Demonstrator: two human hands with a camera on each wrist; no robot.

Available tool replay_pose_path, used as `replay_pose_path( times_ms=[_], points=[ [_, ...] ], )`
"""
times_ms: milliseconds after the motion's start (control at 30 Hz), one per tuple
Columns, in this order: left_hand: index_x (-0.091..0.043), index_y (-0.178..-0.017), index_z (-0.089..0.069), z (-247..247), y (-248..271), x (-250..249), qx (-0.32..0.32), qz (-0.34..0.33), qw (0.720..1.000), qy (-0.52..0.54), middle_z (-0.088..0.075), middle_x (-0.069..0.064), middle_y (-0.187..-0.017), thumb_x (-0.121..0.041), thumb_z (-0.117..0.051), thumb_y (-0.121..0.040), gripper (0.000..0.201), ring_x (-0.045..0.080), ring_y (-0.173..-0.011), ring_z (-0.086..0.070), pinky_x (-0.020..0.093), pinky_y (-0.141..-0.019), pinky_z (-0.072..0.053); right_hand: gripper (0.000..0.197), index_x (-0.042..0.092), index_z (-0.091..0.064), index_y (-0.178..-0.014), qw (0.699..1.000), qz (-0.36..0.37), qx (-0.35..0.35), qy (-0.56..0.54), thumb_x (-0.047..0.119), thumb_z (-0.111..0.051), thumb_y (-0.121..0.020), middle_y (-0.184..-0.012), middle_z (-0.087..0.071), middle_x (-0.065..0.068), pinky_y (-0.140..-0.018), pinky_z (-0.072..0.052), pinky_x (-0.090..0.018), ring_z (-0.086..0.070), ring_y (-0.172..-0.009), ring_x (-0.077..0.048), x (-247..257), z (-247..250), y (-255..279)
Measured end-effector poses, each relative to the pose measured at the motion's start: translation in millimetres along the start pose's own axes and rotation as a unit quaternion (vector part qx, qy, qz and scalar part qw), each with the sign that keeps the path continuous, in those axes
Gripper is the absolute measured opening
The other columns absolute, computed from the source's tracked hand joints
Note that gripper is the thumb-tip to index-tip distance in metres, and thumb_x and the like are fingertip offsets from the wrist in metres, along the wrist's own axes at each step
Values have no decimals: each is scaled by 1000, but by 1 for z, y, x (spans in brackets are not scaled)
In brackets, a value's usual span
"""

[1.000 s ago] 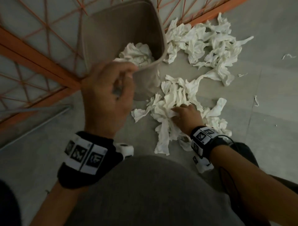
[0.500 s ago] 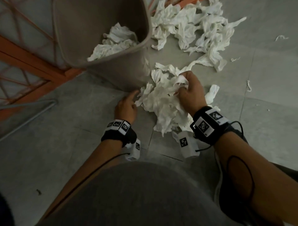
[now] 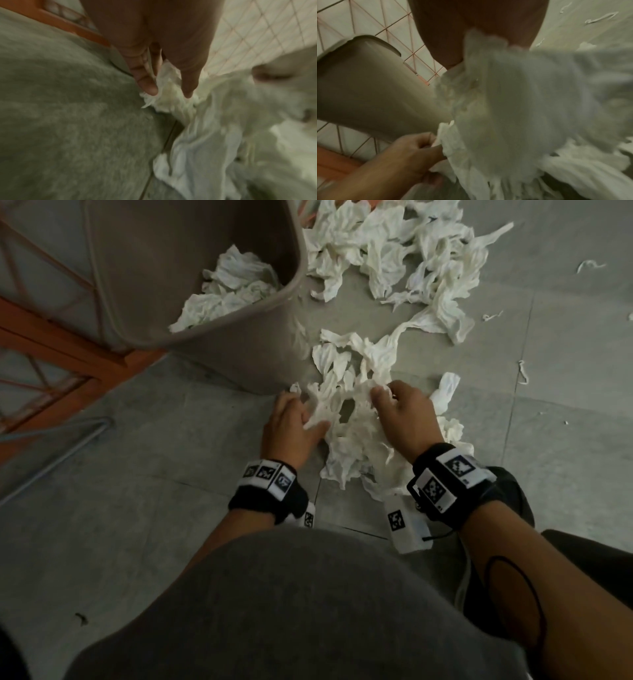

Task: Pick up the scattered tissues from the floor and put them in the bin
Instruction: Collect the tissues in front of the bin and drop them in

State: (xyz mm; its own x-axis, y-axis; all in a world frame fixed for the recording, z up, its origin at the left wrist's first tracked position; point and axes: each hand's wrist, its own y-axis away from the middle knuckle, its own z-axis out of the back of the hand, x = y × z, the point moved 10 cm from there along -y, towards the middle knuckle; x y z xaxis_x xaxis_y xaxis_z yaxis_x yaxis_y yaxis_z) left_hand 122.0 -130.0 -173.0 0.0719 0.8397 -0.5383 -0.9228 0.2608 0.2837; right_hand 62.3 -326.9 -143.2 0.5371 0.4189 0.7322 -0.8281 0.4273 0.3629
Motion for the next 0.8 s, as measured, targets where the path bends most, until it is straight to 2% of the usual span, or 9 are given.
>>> replay_pose_path(
  times_ms=[67,167,300,400,500,567,633,700,800],
  points=[
    [-16,-72,-45,-16,-5,-2,16,2,1000,-8,-59,7,-102,-29,-73,-79,32,25,-91,-58,30,-71,-40,29,15,-54,-121,999,33,42,7,14,-44,-94,-98,-66,-11,-70,-42,-27,-63,-86,-26,3,-11,8],
    [-16,-77,-48,-20,-3,2,17,25,1000,8,-61,6,-85,-14,-63,-79,15,33,-84,-61,31,-64,-40,53,26,-53,-129,986,97,126,55,-3,-38,-87,-124,-59,-8,-83,-41,-23,-59,-104,-16,7,-33,19],
    [-20,-131,-49,4,9,1,0,44,996,73,-59,9,-129,-19,-53,-86,45,28,-116,-56,38,-99,-46,38,24,-63,-121,974,91,197,61,8,-38,-97,-120,-66,-5,-69,-37,-16,-52,-73,-4,-2,-54,30],
    [-4,-110,-62,42,25,-4,-85,27,991,99,-59,19,-115,-13,-50,-92,23,34,-105,-58,34,-89,-46,32,21,-63,-117,977,50,198,63,41,-52,-94,-104,-67,-2,-70,-40,-24,-57,-83,-13,-11,-59,28],
    [-28,-78,-51,65,43,-5,-128,36,980,145,-59,15,-102,-28,-61,-90,16,28,-89,-60,41,-80,-52,44,22,-65,-98,978,-15,201,52,56,-72,-72,-88,-60,8,-61,-44,-22,-57,-80,-9,-18,-59,27],
    [-32,-81,-51,70,52,-4,-141,33,977,156,-57,10,-104,-34,-70,-84,19,24,-90,-61,37,-79,-52,30,13,-66,-88,978,3,194,73,37,-76,-72,-82,-61,2,-61,-47,-25,-59,-77,-15,-13,-58,26],
    [-13,-90,-62,73,60,-7,-162,2,979,126,-53,8,-107,-20,-71,-82,14,21,-92,-61,34,-82,-52,5,10,-64,-81,981,29,170,89,11,-66,-77,-77,-60,-1,-61,-43,-23,-58,-78,-19,-6,-53,22],
    [0,-105,-63,64,66,-7,-157,-15,982,103,-55,13,-116,-5,-64,-81,25,21,-99,-61,30,-89,-51,21,20,-57,-68,986,44,143,70,1,-56,-78,-71,-57,3,-53,-35,-14,-55,-73,-16,-1,-46,17],
    [-12,-125,-48,30,76,-6,-71,14,990,122,-60,13,-119,0,-57,-82,46,26,-107,-61,42,-91,-53,33,27,-46,-62,994,57,91,18,-2,-52,-77,-76,-57,-1,-55,-33,-17,-52,-74,-17,6,-29,12]
  ],
)
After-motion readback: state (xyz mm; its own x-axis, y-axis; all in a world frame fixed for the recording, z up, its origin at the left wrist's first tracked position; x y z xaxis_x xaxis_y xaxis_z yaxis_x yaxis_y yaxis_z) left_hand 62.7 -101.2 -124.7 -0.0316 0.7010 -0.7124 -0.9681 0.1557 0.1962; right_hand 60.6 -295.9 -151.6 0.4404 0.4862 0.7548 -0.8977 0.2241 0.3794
